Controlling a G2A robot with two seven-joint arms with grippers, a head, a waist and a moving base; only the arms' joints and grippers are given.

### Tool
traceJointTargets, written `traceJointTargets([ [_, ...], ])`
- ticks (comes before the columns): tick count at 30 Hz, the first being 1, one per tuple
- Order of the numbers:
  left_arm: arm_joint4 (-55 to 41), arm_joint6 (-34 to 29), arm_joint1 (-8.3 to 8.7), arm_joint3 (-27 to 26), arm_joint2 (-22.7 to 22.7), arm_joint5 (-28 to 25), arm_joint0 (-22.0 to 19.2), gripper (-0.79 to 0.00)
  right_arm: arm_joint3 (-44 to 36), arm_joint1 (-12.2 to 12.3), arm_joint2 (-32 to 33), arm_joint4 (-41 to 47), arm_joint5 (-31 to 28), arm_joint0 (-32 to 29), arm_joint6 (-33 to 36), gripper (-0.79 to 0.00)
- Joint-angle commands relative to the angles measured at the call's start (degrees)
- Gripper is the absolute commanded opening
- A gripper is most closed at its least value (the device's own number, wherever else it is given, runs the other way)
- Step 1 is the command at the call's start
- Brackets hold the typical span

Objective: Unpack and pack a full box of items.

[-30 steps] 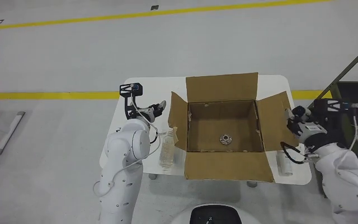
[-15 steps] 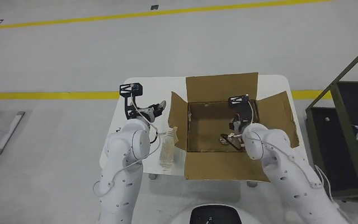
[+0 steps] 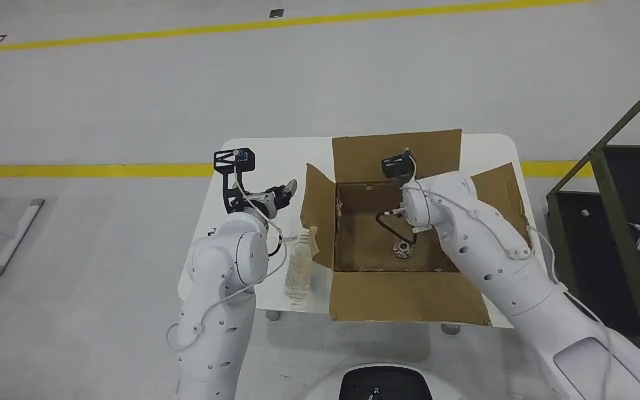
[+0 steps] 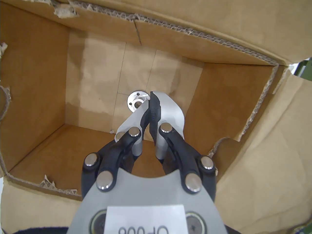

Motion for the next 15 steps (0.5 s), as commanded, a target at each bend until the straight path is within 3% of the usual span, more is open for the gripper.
traceJointTargets([
  [1,0.0,0.0,0.0,0.0,0.0,0.0,0.0,0.0,1.1,-0.2,-0.6,-0.3,-0.1,-0.3,-0.1,-0.785],
  [15,0.0,0.0,0.0,0.0,0.0,0.0,0.0,0.0,1.8,-0.3,-1.7,-2.3,-0.8,-1.1,-1.1,-0.785],
])
